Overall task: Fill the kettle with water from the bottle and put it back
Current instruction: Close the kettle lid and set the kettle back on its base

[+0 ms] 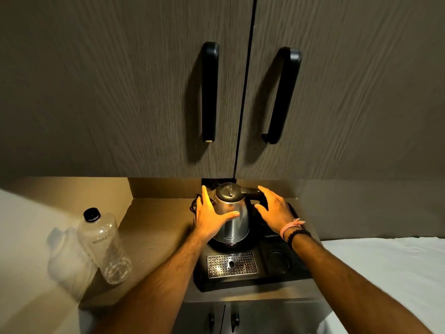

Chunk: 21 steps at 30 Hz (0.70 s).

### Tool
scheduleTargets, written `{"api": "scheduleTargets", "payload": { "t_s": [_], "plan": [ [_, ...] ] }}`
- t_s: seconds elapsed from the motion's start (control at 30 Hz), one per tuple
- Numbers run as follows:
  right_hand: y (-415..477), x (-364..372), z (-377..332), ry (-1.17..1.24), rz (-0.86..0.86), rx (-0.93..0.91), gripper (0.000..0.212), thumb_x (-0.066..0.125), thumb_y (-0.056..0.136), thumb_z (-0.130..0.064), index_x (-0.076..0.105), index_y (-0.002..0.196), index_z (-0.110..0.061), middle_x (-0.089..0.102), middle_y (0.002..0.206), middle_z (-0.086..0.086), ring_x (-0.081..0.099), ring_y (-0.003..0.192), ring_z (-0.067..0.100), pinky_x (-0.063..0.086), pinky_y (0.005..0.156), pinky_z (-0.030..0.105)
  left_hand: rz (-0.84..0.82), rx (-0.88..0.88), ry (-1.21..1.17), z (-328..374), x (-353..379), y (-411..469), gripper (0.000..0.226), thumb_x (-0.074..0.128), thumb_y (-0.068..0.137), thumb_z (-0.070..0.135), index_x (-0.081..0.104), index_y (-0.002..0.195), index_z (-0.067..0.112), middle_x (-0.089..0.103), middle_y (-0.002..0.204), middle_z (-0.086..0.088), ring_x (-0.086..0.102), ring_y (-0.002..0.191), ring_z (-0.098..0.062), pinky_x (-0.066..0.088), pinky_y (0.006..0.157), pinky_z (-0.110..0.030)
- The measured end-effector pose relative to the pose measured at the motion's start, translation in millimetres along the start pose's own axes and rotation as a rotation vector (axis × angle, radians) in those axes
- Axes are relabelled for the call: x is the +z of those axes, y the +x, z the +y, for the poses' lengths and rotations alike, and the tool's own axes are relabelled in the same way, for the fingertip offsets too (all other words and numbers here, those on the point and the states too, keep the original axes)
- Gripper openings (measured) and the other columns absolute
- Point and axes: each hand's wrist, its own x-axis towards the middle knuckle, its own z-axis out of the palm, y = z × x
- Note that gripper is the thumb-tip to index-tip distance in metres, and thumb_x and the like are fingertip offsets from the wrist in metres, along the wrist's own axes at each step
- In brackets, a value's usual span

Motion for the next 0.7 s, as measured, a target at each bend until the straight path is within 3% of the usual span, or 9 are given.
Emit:
{"api": "scheduleTargets", "payload": {
  "t_s": [0.17,0.33,0.4,0.47,0.53,0.7],
  "plan": [
    [-11.2,2.2,6.6,-0.208,0.024,-0.051,0.069,0.06,0.092,-0.023,0.03,0.154,-0.017,0.017,0.165,0.013,0.009,0.154,0.03,0.022,0.121,0.042,-0.006,0.143,0.326,-2.3,-20.7,-9.6,0.14,0.082,0.056,0.068,-0.008,0.156,0.027,0.003,0.165,-0.014,0.009,0.151,-0.033,0.021,0.119,-0.057],
    [-16.4,6.5,6.7,-0.279,0.032,0.035,0.074,0.06,0.089,-0.043,0.027,0.154,-0.033,0.001,0.168,0.012,-0.014,0.153,0.031,0.016,0.12,0.062,-0.027,0.174,0.503,-3.8,-33.6,-16.7,0.135,0.076,0.061,0.071,-0.011,0.155,0.03,-0.004,0.165,-0.014,-0.001,0.152,-0.032,0.014,0.117,-0.061],
    [-15.2,7.0,8.9,-0.307,0.061,0.054,0.072,0.058,0.087,-0.051,0.029,0.152,-0.04,-0.006,0.167,0.015,-0.024,0.151,0.033,0.006,0.118,0.07,-0.031,0.176,0.549,-3.3,-35.6,-17.9,0.133,0.075,0.063,0.072,-0.011,0.155,0.029,-0.006,0.165,-0.014,-0.003,0.152,-0.032,0.013,0.117,-0.061],
    [-14.6,6.6,8.4,-0.387,0.077,0.046,0.071,0.055,0.085,-0.06,0.03,0.15,-0.044,-0.011,0.166,0.019,-0.032,0.147,0.037,-0.011,0.114,0.07,-0.039,0.181,0.594,-3.5,-37.3,-22.6,0.131,0.073,0.064,0.072,-0.01,0.155,0.028,-0.007,0.165,-0.014,-0.005,0.152,-0.032,0.011,0.118,-0.059],
    [-13.9,5.4,7.4,-0.444,0.067,0.051,0.073,0.052,0.083,-0.067,0.03,0.149,-0.046,-0.016,0.164,0.023,-0.037,0.144,0.039,-0.018,0.11,0.07,-0.035,0.19,0.63,-4.1,-37.5,-29.2,0.129,0.073,0.066,0.072,-0.009,0.155,0.027,-0.007,0.165,-0.014,-0.006,0.152,-0.032,0.01,0.118,-0.058],
    [-14.8,-2.9,3.8,-0.509,-0.109,0.083,0.093,0.037,0.078,-0.085,0.004,0.154,-0.044,-0.032,0.158,0.024,-0.049,0.133,0.039,-0.023,0.106,0.073,-0.026,0.189,0.677,1.0,-39.1,-48.3,0.123,0.07,0.07,0.07,-0.005,0.156,0.025,-0.008,0.165,-0.016,-0.006,0.152,-0.033,0.009,0.119,-0.056]
  ]
}}
